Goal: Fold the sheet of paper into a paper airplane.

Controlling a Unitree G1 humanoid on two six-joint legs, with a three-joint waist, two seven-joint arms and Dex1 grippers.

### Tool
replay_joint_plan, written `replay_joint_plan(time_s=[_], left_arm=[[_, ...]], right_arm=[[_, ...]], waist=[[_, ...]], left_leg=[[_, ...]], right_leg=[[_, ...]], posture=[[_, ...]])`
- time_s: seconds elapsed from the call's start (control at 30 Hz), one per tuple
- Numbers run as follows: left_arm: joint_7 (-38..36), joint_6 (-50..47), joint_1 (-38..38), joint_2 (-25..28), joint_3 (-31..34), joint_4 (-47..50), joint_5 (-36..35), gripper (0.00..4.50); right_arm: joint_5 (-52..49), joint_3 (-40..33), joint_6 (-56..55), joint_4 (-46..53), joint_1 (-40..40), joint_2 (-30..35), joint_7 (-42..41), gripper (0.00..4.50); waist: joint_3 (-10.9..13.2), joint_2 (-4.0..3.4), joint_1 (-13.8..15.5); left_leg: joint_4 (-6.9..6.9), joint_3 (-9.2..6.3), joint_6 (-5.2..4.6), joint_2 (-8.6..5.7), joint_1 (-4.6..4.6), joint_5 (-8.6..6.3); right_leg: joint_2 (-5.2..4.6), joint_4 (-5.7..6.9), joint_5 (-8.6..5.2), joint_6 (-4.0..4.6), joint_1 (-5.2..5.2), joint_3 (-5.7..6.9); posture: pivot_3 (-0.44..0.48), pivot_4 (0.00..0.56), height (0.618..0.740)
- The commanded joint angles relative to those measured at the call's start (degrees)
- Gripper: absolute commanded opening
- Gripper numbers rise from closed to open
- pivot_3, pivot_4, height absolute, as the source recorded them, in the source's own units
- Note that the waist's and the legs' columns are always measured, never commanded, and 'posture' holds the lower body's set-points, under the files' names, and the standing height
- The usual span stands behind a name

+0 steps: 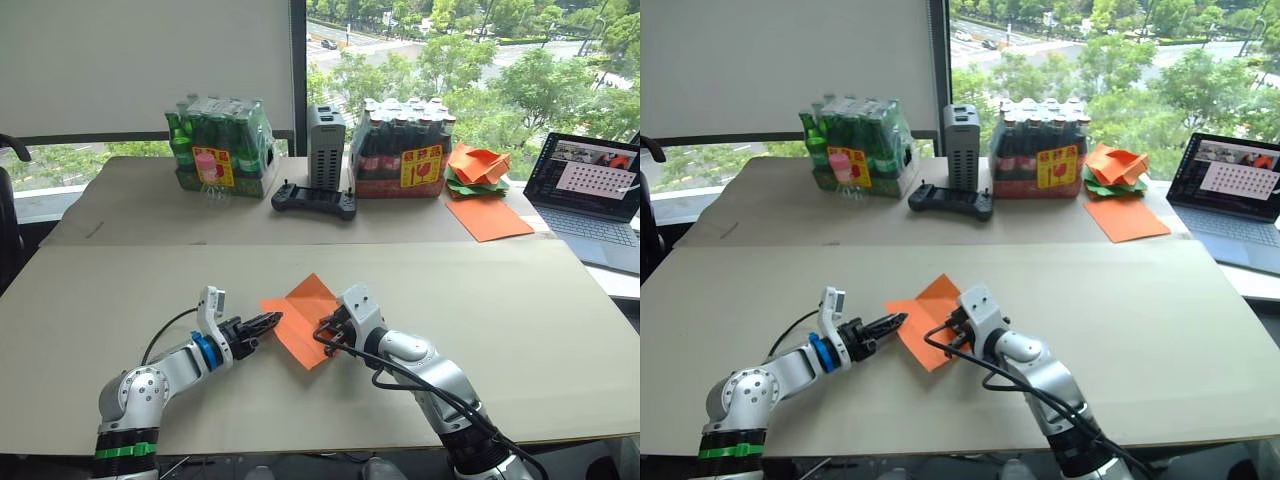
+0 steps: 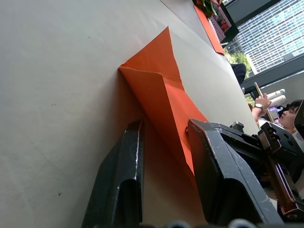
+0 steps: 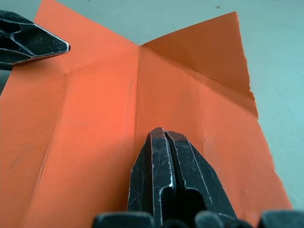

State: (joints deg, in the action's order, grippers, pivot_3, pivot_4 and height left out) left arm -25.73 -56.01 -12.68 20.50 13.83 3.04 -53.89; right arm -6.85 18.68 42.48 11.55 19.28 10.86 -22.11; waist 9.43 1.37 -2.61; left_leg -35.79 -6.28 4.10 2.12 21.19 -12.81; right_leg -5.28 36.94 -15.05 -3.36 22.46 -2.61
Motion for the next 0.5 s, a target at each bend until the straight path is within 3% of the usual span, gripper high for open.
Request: replay_joint_plan(time_s=[0.03, 0.1, 0.27, 0.5], left_arm=[[-0.7, -0.3, -0.4, -0.2, -0.8, 0.6, 0.5, 1.52], [-0.7, -0.3, -0.3, -0.2, -1.0, 0.6, 0.8, 1.52], [-0.6, -0.5, -0.5, -0.4, -0.7, 0.6, 0.7, 0.01], [-0.7, -1.9, -1.1, 0.4, -0.3, 0.3, 0.3, 0.01]], right_arm=[[0.4, 0.8, 2.4, -1.1, -1.6, 0.0, 0.3, 0.00], [0.5, 0.8, 2.4, -1.0, -1.6, 0.0, 0.4, 0.00], [0.5, 0.9, 2.5, -0.9, -1.6, 0.0, 0.4, 0.00], [0.2, 0.7, 2.5, -0.6, -1.3, -0.2, 0.5, 0.00]], waist=[[0.0, 0.00, 0.0], [0.0, 0.00, 0.0], [0.0, 0.00, 0.0], [0.0, 0.00, 0.0]], left_leg=[[0.00, 0.00, 0.00, 0.00, 0.00, 0.00], [0.01, 0.00, 0.00, 0.00, 0.00, 0.00], [0.01, 0.00, 0.00, 0.00, 0.00, 0.00], [0.02, 0.00, 0.00, 0.00, -0.01, 0.00]], right_leg=[[0.00, 0.00, 0.00, 0.00, 0.00, 0.00], [0.00, 0.00, -0.01, -0.01, 0.00, 0.00], [0.00, -0.03, -0.04, -0.07, 0.00, 0.00], [0.00, -0.03, -0.11, -0.19, -0.01, 0.01]], posture=[[0.000, 0.150, 0.740], [0.000, 0.150, 0.740], [0.000, 0.150, 0.740], [0.000, 0.150, 0.740]])
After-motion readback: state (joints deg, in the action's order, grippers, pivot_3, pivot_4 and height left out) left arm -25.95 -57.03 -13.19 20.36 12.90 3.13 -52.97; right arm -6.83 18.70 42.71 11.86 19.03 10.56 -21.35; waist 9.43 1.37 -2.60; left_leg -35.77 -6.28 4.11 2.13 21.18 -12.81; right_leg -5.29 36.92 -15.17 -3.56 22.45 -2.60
